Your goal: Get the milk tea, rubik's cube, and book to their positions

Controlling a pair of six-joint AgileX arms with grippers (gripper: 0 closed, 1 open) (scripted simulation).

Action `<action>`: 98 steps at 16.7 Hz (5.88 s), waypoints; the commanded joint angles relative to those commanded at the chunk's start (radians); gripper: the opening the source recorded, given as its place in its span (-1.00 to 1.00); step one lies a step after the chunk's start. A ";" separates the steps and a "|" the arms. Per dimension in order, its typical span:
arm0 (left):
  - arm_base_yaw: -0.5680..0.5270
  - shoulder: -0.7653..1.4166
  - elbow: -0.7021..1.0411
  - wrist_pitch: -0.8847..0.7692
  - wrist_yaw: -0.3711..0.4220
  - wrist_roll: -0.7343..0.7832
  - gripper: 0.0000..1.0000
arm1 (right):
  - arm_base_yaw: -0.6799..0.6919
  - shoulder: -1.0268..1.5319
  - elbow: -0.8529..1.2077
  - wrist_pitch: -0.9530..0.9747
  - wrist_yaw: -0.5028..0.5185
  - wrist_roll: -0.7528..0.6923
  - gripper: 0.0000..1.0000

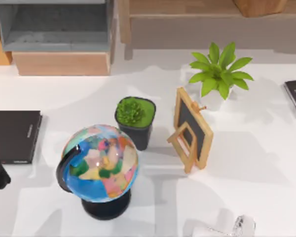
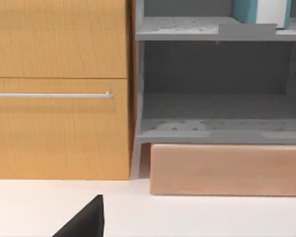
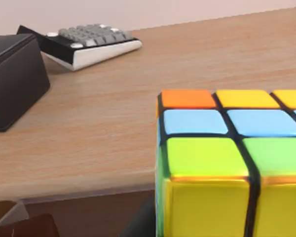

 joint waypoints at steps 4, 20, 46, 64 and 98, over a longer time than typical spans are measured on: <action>0.000 0.000 0.000 0.000 0.000 0.000 1.00 | -0.018 0.010 -0.023 0.147 -0.016 -0.101 -1.00; 0.000 0.000 0.000 0.000 0.000 0.000 1.00 | 0.013 0.247 0.281 0.122 0.017 -0.100 -1.00; 0.000 0.000 0.000 0.000 0.000 0.000 1.00 | 0.032 0.399 0.425 0.095 0.040 -0.112 1.00; 0.000 0.000 0.000 0.000 0.000 0.000 1.00 | 0.022 0.280 0.268 0.132 0.027 -0.111 1.00; 0.000 0.000 0.000 0.000 0.000 0.000 1.00 | 0.226 -1.524 -1.451 0.043 0.207 -0.127 1.00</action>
